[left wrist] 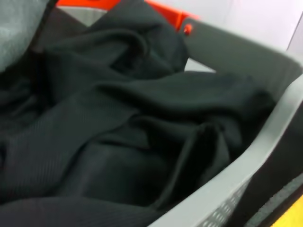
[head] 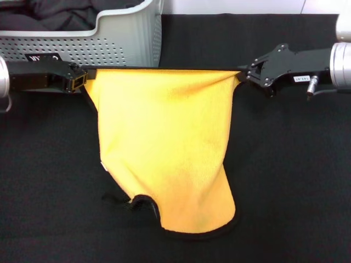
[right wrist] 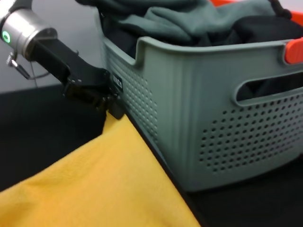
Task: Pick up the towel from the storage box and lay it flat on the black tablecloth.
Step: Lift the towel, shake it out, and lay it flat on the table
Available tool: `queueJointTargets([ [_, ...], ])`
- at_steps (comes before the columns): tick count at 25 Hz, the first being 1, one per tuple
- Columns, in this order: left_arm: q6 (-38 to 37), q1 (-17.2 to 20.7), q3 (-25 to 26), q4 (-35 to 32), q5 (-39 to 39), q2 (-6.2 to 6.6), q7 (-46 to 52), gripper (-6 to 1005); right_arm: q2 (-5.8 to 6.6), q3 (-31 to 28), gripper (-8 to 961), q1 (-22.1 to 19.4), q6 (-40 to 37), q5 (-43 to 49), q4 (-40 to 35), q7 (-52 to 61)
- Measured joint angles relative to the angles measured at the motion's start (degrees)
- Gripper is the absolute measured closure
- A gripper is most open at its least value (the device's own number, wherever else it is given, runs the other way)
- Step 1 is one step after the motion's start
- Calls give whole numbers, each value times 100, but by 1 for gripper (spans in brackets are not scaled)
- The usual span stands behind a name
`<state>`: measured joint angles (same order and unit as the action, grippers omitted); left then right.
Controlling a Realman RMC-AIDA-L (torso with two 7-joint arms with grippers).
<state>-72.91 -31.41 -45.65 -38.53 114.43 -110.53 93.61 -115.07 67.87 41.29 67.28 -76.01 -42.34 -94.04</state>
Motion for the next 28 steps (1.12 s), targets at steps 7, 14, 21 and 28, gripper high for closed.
queueJointTargets([
  [7,308,-84,-5,23,219,-132,-42,976,-71,76,949,272,-490,367,19,-196],
  [14,21,3,17,3,-1,-209,-126,976,-73,199,948,285,-733,373,-115,-320],
  [21,-1737,222,29,-109,-1509,-250,-698,976,-78,145,949,-772,409,-323,-1794,-275],
  [28,-2334,-37,-10,-1030,-2554,-439,-801,976,-73,39,948,-1919,355,-817,-3960,-307],
])
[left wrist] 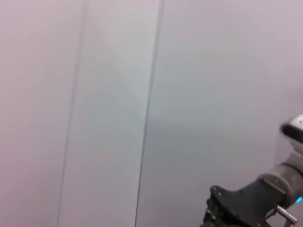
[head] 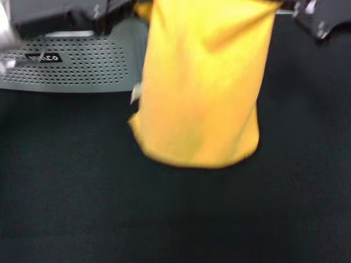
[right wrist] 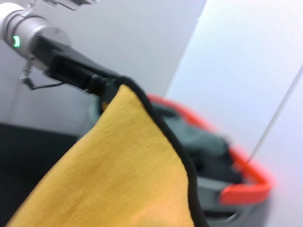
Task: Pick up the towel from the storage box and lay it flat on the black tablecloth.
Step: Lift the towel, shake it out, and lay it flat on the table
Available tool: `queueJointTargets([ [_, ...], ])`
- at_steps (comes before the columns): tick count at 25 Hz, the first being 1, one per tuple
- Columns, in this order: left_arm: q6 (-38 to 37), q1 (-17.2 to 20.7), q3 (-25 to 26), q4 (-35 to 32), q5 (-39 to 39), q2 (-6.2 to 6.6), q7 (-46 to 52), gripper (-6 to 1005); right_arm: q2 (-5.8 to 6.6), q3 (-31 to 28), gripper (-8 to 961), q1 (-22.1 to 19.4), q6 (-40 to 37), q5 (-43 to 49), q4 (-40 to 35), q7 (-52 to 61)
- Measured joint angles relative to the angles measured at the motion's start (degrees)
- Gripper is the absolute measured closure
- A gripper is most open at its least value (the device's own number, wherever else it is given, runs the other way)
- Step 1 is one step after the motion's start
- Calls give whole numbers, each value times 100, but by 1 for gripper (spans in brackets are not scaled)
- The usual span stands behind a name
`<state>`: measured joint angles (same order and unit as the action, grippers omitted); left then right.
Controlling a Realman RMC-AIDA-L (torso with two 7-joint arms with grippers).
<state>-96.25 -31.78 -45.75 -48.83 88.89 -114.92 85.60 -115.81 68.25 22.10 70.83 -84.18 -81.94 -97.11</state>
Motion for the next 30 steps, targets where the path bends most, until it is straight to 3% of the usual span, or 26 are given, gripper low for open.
queueJointTargets([
  [5,75,-537,23,-132,39,72,22,976,13,-302,948,5,-38,-160,-508,130],
  [9,-131,-539,5,-158,44,136,141,976,1,-204,949,-387,369,-239,-888,388],
  [13,-1133,9,24,-144,11,249,255,976,-8,129,949,-1002,938,-548,-1333,553],
  [16,-1894,483,-71,-271,-365,398,422,976,24,-53,948,-1483,1781,-1301,-2215,1114],
  [19,-2060,1053,-832,-452,-1169,739,490,976,32,-504,948,-1786,2352,-2045,-2956,1694],
  [21,-2036,1358,-1434,-515,-1583,968,497,976,33,-430,948,-1778,2330,-2034,-2912,1720],
  [23,-1998,1419,-1602,-450,-1558,985,575,976,36,-4,948,-1640,2168,-1644,-2498,1669],
  [25,-1881,1288,-1317,-174,-1032,881,705,976,37,520,949,-1222,1987,-1200,-1704,1498],
  [27,-1573,1043,-844,218,-157,781,773,976,14,931,949,-488,1771,-846,-310,1221],
  [29,-910,652,-294,797,1444,700,824,976,-1,1011,949,218,1615,-679,1251,918],
  [30,-728,543,-205,938,1802,688,846,976,4,977,949,552,1557,-646,1986,757],
])
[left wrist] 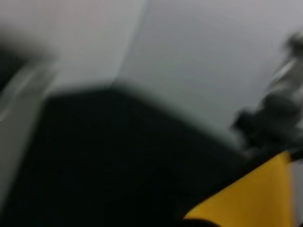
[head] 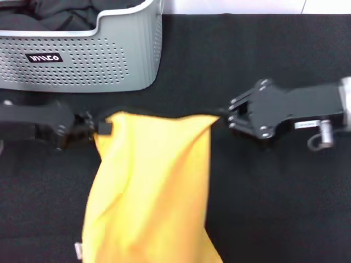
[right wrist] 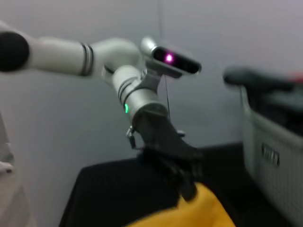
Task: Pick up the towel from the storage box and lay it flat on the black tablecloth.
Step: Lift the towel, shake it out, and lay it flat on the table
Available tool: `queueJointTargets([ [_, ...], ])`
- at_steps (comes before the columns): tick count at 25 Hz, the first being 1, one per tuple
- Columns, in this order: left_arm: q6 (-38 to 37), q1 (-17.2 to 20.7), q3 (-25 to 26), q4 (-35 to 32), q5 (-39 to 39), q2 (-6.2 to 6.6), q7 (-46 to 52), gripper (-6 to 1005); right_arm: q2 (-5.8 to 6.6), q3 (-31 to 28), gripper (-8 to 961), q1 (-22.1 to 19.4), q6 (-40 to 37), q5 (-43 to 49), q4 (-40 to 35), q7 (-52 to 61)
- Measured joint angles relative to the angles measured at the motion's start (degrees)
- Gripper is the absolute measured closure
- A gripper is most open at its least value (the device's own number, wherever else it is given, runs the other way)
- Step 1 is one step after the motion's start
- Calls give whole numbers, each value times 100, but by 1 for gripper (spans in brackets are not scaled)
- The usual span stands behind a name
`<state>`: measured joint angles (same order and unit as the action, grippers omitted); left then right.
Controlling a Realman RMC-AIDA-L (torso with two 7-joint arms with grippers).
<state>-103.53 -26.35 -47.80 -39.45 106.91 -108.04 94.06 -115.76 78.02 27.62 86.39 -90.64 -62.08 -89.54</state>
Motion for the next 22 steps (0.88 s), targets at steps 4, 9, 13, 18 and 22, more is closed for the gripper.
queueJointTargets([
  [4,974,-442,212,497,1519,-95,243,977,32,-442,948,839,-153,152,2118,-665],
  [9,1567,-592,288,479,2195,-226,534,977,45,-657,949,819,-630,538,2395,-764],
  [13,1903,-603,346,425,2141,-268,597,977,120,-681,949,793,-880,687,2269,-890],
  [18,2266,-609,373,190,1987,-377,596,977,242,-727,948,896,-1096,720,2201,-1127],
  [22,2466,-661,391,102,1875,-396,596,977,282,-728,949,1099,-1235,859,2078,-1259],
])
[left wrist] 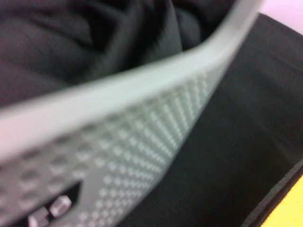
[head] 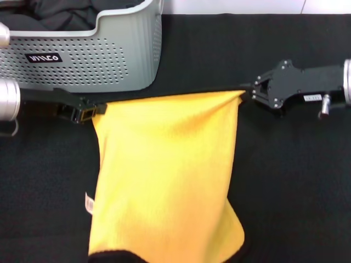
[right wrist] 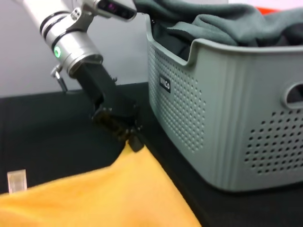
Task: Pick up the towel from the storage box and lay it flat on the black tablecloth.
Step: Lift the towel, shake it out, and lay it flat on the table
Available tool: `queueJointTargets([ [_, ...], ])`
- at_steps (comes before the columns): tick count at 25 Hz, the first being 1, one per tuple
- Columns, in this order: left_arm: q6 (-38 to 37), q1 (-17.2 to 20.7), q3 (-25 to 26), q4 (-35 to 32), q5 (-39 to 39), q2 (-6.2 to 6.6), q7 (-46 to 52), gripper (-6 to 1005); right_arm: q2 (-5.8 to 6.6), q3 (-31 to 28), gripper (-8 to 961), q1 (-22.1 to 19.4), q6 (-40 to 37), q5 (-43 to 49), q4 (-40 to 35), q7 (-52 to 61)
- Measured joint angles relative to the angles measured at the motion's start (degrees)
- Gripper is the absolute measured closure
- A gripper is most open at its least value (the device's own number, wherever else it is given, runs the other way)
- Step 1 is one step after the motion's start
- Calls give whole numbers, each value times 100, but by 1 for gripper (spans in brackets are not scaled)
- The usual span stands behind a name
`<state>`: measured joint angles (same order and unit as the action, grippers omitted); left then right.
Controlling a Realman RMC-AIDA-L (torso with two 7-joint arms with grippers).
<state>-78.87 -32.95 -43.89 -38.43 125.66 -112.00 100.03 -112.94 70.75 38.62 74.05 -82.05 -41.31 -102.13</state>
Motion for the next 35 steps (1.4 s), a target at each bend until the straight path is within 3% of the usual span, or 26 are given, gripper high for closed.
queueJointTargets([
  [7,253,-76,18,-64,-78,68,67,977,-66,-1,949,476,-344,539,-246,-119],
  [11,363,-78,21,-58,-37,74,83,977,-188,6,948,743,-592,986,-173,-123],
  [16,530,-80,22,-13,5,79,87,977,-280,59,949,782,-772,1209,-121,-77],
  [35,721,-23,-47,11,114,-29,19,975,-298,71,948,725,-1186,1211,108,-98],
])
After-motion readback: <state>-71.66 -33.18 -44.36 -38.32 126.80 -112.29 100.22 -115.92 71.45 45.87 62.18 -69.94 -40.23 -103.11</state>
